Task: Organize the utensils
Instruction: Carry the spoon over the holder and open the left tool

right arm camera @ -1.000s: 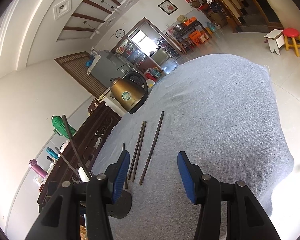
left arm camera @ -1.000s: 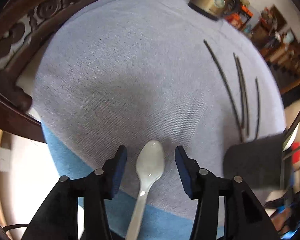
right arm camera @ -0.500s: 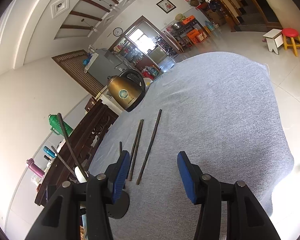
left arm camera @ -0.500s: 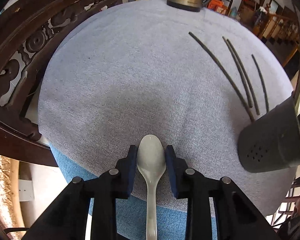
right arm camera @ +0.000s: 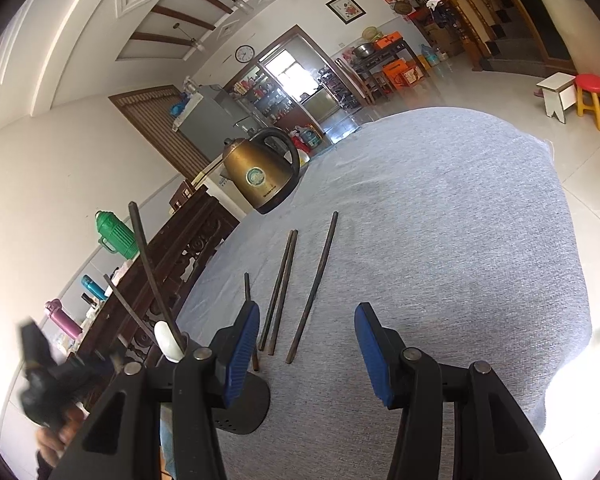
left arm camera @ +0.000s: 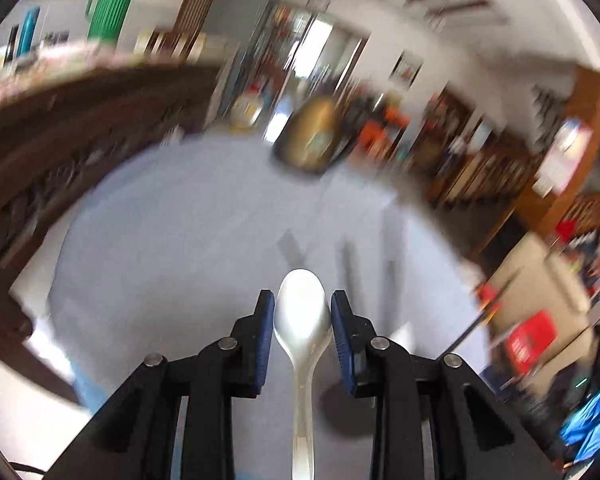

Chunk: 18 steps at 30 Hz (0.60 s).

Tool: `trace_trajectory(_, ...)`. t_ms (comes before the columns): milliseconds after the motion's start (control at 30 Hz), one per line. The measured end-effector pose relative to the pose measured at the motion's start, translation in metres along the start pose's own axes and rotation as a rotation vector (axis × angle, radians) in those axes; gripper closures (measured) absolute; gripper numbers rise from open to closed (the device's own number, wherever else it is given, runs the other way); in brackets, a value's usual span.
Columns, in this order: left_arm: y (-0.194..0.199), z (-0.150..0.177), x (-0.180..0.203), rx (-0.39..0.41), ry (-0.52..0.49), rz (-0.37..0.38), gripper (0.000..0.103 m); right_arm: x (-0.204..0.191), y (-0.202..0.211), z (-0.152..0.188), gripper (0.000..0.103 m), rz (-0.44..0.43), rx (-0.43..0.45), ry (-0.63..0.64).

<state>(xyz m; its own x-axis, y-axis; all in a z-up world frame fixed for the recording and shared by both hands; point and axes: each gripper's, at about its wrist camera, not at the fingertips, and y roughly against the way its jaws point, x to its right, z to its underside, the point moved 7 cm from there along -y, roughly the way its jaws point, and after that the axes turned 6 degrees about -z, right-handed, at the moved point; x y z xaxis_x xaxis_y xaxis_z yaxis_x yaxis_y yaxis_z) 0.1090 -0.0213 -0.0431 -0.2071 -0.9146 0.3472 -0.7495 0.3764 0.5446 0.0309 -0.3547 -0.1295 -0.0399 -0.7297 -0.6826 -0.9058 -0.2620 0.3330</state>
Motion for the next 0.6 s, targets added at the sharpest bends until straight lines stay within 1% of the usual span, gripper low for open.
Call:
trace_trajectory(33,0.006,-0.005,0.009,0.044,0.003,0.028,0.073,-0.001,-0.001,0.001,0.05,0.001,-0.003,0.001)
trace_trajectory(67,0.015,-0.013,0.023,0.116,0.006,0.068,0.073,-0.001,-0.002,0.002,0.05,0.002,-0.006,0.001)
trace_trajectory(100,0.02,-0.018,0.031,0.168,0.002,0.085,0.073,-0.002,-0.003,0.003,0.05,0.004,-0.009,0.003)
trace_trajectory(133,0.027,-0.024,0.043,0.241,-0.014,0.097,0.073,-0.002,-0.004,0.004,0.05,0.006,-0.011,0.005)
trace_trajectory(200,0.031,-0.032,0.063,0.326,-0.047,0.097,0.073,-0.002,-0.004,0.005,0.05,0.009,-0.015,0.009)
trace_trajectory(233,0.032,-0.031,0.074,0.377,-0.072,0.098,0.073,-0.001,-0.003,0.005,0.05,0.012,-0.015,0.01)
trace_trajectory(300,0.024,-0.029,0.093,0.432,-0.109,0.076,0.073,0.002,-0.001,0.004,0.05,0.016,-0.012,0.009)
trace_trajectory(367,0.014,-0.02,0.097,0.439,-0.135,0.069,0.073,0.006,0.002,0.002,0.05,0.022,-0.007,0.005)
trace_trajectory(433,-0.004,-0.012,0.099,0.407,-0.159,0.062,0.073,0.012,0.006,0.0,0.05,0.028,-0.001,-0.005)
trace_trajectory(500,-0.01,0.0,0.097,0.371,-0.156,0.07,0.073,0.017,0.01,-0.002,0.05,0.037,0.007,-0.013)
trace_trajectory(600,-0.017,0.013,0.091,0.34,-0.168,0.045,0.072,0.023,0.014,-0.003,0.05,0.047,0.014,-0.023)
